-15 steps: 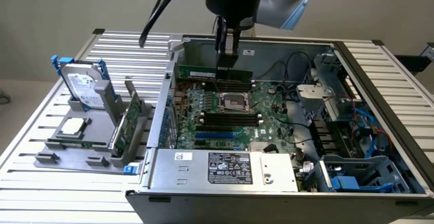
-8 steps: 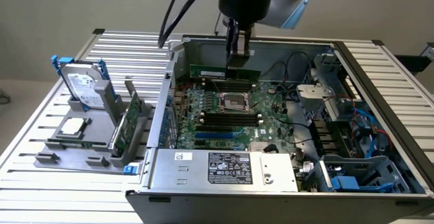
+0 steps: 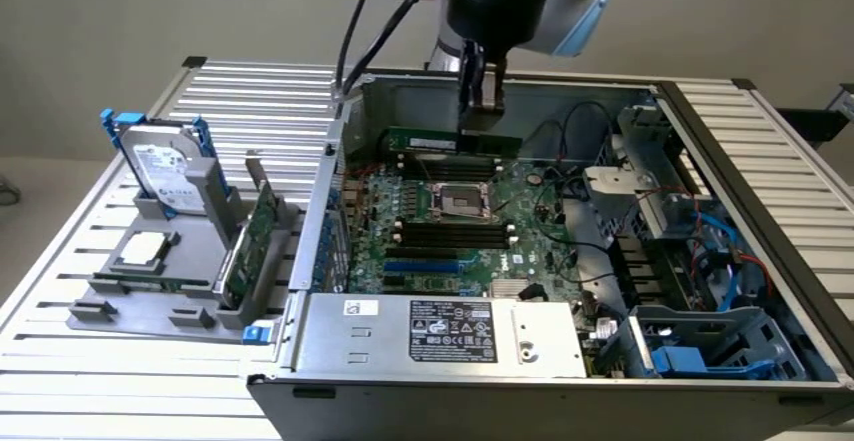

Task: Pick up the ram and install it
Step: 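Pick up the ram and move it above insertion slot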

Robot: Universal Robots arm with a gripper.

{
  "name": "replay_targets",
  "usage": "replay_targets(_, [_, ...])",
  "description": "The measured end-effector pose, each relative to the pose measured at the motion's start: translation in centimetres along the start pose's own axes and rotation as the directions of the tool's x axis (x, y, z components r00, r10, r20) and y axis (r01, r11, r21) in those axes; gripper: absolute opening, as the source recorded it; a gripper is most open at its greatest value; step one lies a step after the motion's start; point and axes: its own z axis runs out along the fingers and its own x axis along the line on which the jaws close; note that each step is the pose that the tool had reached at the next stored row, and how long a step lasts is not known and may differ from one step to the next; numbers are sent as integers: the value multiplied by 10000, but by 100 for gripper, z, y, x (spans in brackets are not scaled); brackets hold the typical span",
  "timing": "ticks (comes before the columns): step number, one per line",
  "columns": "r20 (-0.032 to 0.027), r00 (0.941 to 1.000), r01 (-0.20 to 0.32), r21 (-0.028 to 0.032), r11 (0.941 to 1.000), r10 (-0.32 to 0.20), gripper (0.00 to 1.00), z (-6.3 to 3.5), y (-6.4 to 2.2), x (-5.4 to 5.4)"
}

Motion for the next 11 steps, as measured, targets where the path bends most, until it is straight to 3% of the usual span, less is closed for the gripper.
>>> replay_targets(2, [-10,10000,31,43,10000,-31,14,24,-14,-35])
replay_targets(5, [-42,9999,117,157,9998,-116,14,54,-22,-75])
replay_targets(11, [-123,9992,394,451,9982,-389,14,113,-29,-133])
